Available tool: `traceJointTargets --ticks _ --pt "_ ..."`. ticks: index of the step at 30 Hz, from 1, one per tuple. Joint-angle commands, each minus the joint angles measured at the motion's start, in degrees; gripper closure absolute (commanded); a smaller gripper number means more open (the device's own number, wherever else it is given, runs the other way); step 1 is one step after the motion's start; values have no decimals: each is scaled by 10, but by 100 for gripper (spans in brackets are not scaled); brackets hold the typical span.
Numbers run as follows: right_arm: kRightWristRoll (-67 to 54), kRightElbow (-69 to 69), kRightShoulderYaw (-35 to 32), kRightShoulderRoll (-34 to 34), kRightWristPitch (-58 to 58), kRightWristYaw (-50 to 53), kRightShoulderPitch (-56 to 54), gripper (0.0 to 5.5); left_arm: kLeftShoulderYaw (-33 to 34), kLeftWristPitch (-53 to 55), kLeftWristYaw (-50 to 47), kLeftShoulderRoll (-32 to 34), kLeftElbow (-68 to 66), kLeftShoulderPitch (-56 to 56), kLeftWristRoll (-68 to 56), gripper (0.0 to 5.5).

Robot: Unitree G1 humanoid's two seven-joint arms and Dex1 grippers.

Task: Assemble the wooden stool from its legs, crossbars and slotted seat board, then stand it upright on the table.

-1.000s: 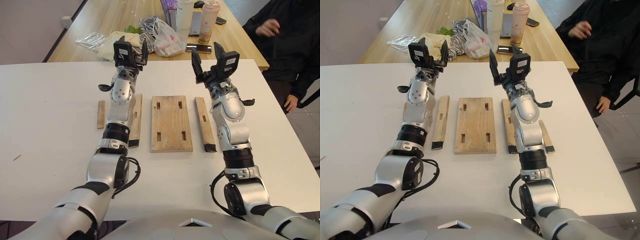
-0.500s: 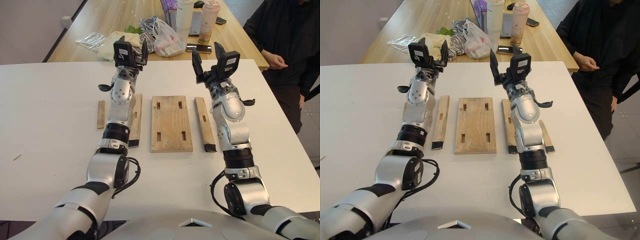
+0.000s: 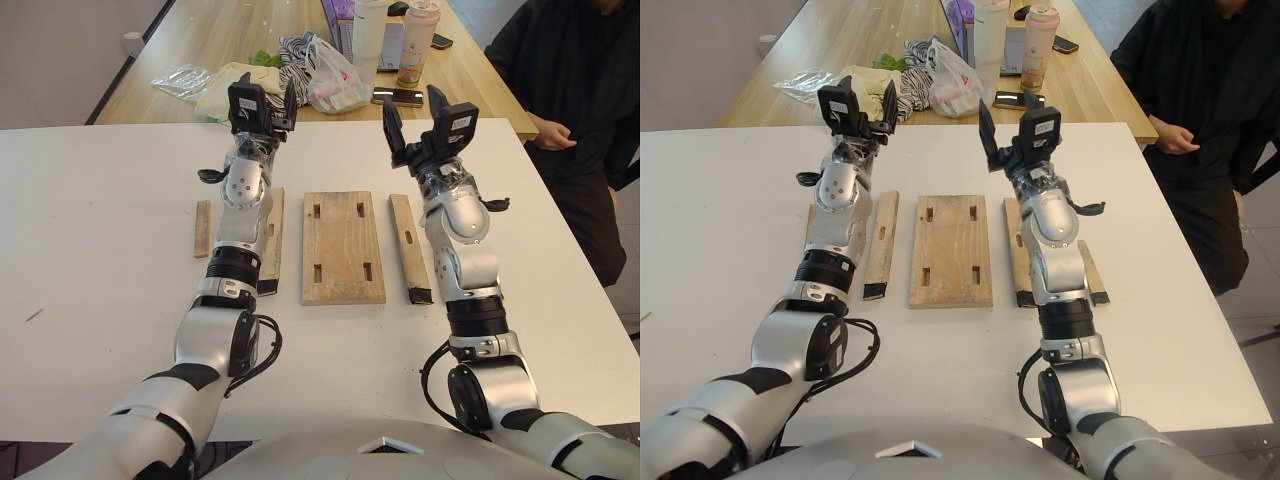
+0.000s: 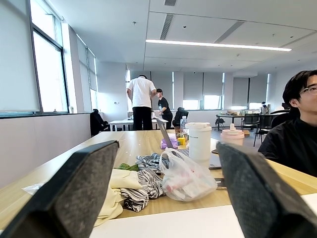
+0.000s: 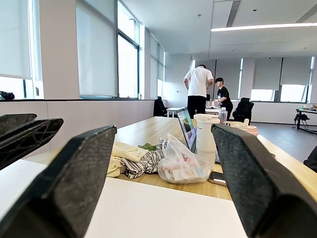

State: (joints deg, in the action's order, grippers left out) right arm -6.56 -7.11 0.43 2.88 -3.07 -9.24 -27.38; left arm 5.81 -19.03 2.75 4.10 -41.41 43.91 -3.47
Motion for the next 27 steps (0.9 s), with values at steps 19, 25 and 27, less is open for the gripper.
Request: traceJointTargets --ticks 19,25,27 --pt "-37 90 -111 103 99 -32 178 198 5 15 -23 15 30 -94 16 189" --pt "-49 141 -114 115 166 -54 263 198 1 27 -28 14 53 -109 19 189" --pt "-44 148 -108 114 179 -56 287 198 -1 29 -29 13 55 -111 19 189"
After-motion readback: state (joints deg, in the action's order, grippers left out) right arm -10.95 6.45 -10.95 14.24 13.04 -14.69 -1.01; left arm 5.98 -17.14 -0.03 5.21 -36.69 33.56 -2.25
